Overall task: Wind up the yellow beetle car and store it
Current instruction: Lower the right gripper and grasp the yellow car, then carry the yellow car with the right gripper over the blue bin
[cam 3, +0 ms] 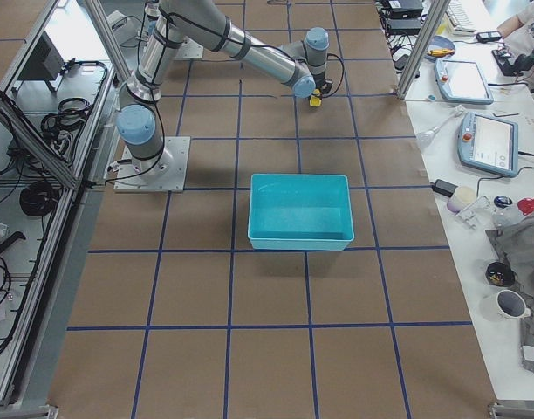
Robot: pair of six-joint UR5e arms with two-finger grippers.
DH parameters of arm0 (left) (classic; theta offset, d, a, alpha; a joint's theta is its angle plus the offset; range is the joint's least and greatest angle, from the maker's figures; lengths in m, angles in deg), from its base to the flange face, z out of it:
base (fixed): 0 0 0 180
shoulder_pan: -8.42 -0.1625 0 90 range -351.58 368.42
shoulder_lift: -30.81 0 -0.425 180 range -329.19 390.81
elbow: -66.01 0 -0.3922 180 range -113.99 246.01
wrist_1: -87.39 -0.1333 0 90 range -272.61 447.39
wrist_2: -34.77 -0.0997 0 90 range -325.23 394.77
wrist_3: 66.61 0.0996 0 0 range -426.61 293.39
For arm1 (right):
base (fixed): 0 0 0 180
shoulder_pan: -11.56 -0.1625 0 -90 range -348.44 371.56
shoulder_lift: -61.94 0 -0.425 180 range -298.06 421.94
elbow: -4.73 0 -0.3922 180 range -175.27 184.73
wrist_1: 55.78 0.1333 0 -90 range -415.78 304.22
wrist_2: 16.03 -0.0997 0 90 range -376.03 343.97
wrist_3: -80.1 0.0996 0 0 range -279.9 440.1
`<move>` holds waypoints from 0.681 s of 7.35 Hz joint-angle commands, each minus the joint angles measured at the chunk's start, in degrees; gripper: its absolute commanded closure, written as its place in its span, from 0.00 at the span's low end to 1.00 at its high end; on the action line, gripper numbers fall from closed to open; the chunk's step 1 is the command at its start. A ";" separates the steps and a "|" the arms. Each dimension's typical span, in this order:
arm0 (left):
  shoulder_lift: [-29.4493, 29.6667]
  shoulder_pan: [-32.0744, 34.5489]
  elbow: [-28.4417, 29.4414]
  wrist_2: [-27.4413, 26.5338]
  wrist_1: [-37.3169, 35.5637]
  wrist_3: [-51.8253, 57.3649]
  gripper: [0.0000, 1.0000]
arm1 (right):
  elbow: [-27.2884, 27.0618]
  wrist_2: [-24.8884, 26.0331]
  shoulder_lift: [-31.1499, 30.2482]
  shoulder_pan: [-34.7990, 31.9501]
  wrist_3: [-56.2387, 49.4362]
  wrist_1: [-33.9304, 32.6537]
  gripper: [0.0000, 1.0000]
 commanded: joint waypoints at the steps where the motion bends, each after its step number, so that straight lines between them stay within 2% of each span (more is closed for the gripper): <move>1: -0.01 0.00 0.00 0.00 -0.03 0.00 0.00 | -0.16 1.42 -6.41 2.16 -0.55 5.65 1.00; 3: -0.01 0.00 0.09 0.00 -0.03 0.00 0.00 | -0.16 3.53 -13.79 9.08 -0.91 13.56 1.00; 5: -0.10 -0.01 0.09 0.00 -0.03 0.00 0.00 | -0.16 3.53 -17.86 20.31 -12.54 20.33 1.00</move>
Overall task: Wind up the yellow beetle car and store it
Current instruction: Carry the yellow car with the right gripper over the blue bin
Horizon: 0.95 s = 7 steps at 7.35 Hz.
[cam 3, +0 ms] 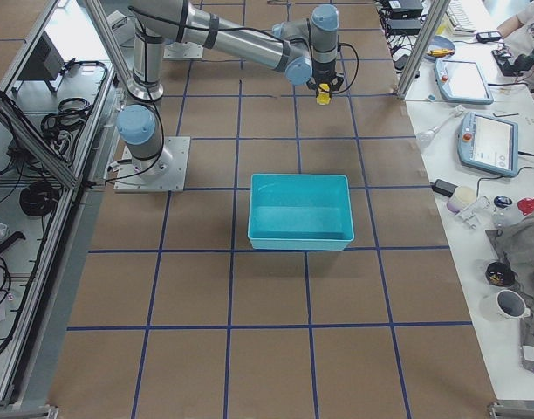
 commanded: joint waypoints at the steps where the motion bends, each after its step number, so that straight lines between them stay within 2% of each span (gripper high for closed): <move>1: -0.06 -0.05 0.00 0.00 0.00 0.00 0.00 | -0.38 0.40 -4.82 12.72 -12.40 7.28 1.00; 2: -0.06 -0.05 0.00 0.00 0.00 0.00 0.00 | -0.38 2.14 -5.45 18.17 -19.06 10.44 1.00; 3: -0.06 -0.05 -0.08 0.00 0.00 0.00 0.00 | -0.47 5.72 -5.45 23.45 -25.66 10.65 1.00; 5: -0.15 -0.05 -0.08 -0.08 0.00 0.00 0.00 | -0.82 5.68 -4.84 31.29 -41.64 10.04 1.00; 7: -0.24 -0.05 -0.08 -0.09 0.00 0.00 0.00 | -5.28 4.97 -4.05 36.05 -49.35 8.63 1.00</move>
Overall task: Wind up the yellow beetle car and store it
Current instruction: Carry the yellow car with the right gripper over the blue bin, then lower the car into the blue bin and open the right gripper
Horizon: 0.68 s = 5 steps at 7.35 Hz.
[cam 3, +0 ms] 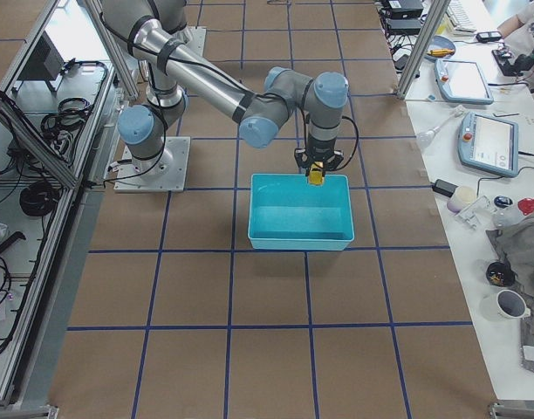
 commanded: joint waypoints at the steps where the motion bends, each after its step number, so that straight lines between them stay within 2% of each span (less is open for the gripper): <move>1: -0.07 0.00 0.00 -0.01 0.00 -0.01 0.00 | -5.85 -1.33 1.95 4.59 -6.48 -4.36 1.00; 2: -0.07 0.00 -0.09 -0.01 0.00 0.08 0.00 | -8.41 -1.43 3.62 5.21 -9.37 -8.49 1.00; 3: -0.16 0.00 -0.09 -0.01 0.00 -0.01 0.00 | -9.82 -1.52 4.94 6.52 -9.66 -9.66 1.00; 5: -0.24 0.00 -0.09 -0.01 0.00 0.08 0.00 | -9.93 -1.43 7.31 6.71 -10.10 -12.29 1.00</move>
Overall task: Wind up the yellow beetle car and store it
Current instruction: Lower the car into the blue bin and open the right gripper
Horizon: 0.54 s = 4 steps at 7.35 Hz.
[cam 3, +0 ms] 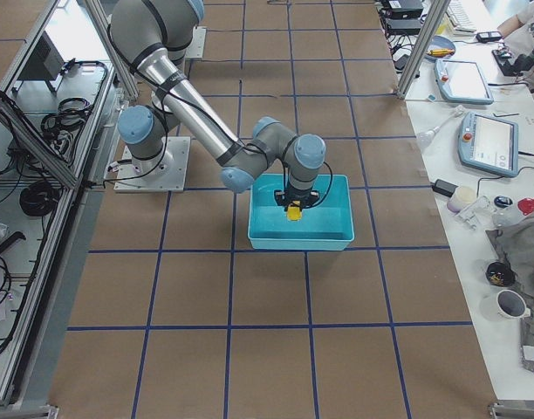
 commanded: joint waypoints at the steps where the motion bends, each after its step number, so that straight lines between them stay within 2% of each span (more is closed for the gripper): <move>1: -0.16 0.00 -0.01 0.00 0.00 0.03 0.00 | -0.39 -0.05 2.29 0.29 -1.17 -2.04 0.83; 2: -0.16 0.00 -0.01 0.00 0.00 0.03 0.00 | -0.39 -1.18 2.03 0.29 -0.48 -1.61 0.01; 4: -0.16 0.09 -0.09 0.00 0.00 -0.06 0.00 | 0.14 -3.13 -0.41 0.21 -0.13 -2.04 0.00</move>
